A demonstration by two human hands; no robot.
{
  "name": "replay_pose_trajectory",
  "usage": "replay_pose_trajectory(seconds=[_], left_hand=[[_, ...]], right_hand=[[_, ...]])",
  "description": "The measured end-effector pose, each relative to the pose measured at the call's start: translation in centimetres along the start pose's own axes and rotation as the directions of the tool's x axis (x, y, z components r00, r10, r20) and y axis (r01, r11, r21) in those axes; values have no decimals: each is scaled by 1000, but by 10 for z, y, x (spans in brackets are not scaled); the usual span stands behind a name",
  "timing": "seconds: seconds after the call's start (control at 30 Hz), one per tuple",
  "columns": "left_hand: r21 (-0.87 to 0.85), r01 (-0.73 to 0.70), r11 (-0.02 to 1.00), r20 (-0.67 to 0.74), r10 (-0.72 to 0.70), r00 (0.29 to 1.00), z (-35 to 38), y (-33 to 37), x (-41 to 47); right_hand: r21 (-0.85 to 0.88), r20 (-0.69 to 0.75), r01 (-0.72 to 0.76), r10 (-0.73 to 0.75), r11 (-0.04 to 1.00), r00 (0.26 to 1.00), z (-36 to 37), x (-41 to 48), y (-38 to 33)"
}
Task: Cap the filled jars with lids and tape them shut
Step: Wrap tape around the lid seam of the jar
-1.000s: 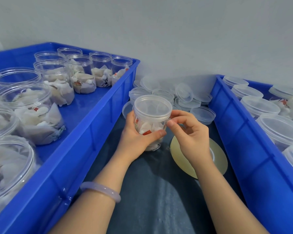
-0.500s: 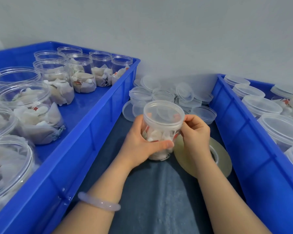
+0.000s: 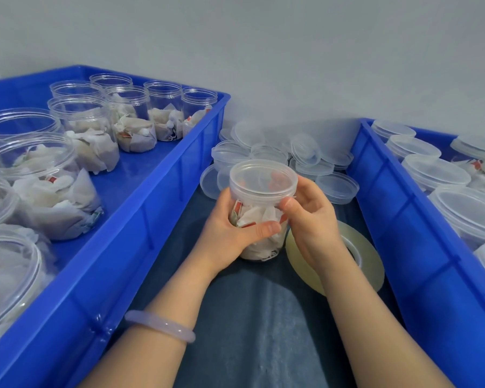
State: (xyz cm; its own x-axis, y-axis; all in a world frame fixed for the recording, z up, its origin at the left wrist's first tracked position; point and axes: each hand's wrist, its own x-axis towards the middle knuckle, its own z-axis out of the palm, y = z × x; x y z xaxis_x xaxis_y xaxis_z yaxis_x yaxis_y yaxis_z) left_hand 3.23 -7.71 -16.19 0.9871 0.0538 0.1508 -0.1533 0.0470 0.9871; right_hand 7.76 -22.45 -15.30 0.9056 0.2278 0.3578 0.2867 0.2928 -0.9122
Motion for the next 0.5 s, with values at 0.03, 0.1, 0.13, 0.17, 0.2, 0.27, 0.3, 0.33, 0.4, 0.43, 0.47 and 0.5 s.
replay_pose_trajectory(seconds=[0.03,0.1,0.13,0.17,0.2,0.27,0.3,0.33,0.4,0.43,0.47,0.5], left_hand=[[4,1,1000,-1,-1,1000,0,0,0],[16,1,1000,3,-1,1000,0,-1,0],[21,1,1000,16,-1,1000,-2,-1,0],[22,1,1000,36,-2,999,-4,-1,0],[23,-2,1000,56,1,998,-6,-1,1],[33,-16,999,60,14,998,-9,0,0],[37,-22,999,55,20,998,-9,1,0],[42,-25,999,52,23,998,-8,1,-1],[74,-28,997,32,26,999,-3,1,-3],[97,-30,995,9,29,1000,1,2,-5],[121,-34,992,-26,37,999,5,2,-6],[147,-40,988,-62,50,997,9,2,-8]], right_hand=[[17,15,-6,6,1000,1000,-1,0,0],[52,32,-38,36,998,999,1,-2,-1],[72,24,-47,46,996,999,2,-2,-1],[93,6,-48,47,995,999,2,-3,-1],[107,-17,-48,50,993,999,2,-3,-3],[66,-29,-48,50,997,998,1,-2,-7],[35,-32,-52,54,998,998,1,-1,-10],[7,-48,-65,66,998,997,2,0,-13],[-45,-106,-113,107,993,989,7,1,-20],[-59,-144,-130,121,990,982,11,2,-23],[-69,-172,-134,120,989,978,15,3,-25],[-82,-197,-130,111,988,974,22,3,-27]])
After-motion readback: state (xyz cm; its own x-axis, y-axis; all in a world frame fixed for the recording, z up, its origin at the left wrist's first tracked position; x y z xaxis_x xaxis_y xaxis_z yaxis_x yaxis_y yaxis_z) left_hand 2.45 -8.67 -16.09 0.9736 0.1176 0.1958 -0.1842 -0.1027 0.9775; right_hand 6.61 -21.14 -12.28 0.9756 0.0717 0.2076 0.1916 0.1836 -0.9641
